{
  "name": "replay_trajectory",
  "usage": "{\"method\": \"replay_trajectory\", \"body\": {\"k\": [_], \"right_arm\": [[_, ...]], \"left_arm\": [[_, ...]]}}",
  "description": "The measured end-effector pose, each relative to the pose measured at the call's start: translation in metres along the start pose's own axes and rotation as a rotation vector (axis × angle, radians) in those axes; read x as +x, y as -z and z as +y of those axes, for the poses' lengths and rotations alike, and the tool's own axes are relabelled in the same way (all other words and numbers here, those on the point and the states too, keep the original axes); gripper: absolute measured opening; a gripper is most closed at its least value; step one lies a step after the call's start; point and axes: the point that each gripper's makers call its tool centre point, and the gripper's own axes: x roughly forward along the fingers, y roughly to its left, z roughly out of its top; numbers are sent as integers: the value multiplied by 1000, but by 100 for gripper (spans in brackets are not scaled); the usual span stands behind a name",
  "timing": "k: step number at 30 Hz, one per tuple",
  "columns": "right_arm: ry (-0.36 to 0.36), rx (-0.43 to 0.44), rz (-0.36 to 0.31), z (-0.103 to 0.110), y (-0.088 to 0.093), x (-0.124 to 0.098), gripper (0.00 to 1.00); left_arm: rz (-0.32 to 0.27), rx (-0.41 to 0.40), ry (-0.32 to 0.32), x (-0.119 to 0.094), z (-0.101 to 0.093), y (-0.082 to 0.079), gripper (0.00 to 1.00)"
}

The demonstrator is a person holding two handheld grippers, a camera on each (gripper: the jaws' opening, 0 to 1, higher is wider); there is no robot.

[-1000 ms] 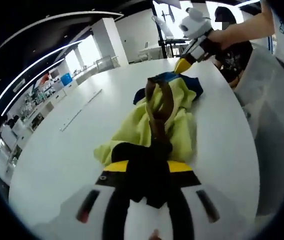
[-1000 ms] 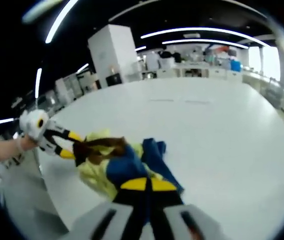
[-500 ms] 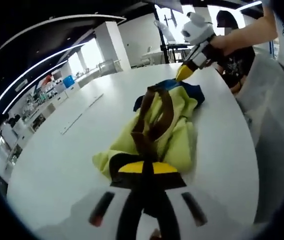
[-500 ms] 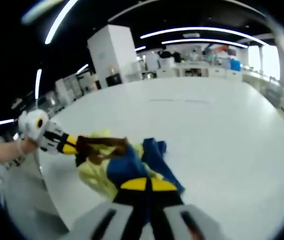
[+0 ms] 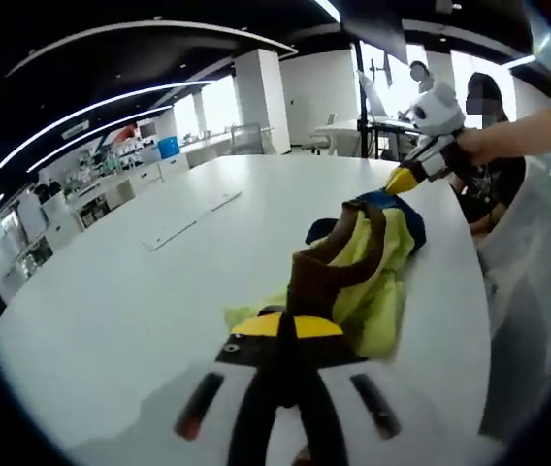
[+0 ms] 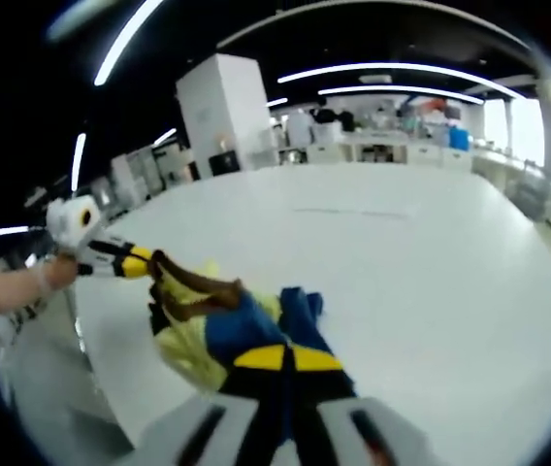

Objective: Fold the garment on the visible template until the final outline fits inside the template.

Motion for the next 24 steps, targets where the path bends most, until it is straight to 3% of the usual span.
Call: {"method": "replay_trajectory", "body": {"k": [13, 24], "right_arm": [[-18, -67, -117, 13, -51, -19, 0], [-32, -118, -230, 26, -102, -29, 0]], "left_arm": [[-23, 59, -44, -17, 19, -27, 0], [-73, 65, -103, -42, 42, -67, 0]]}}
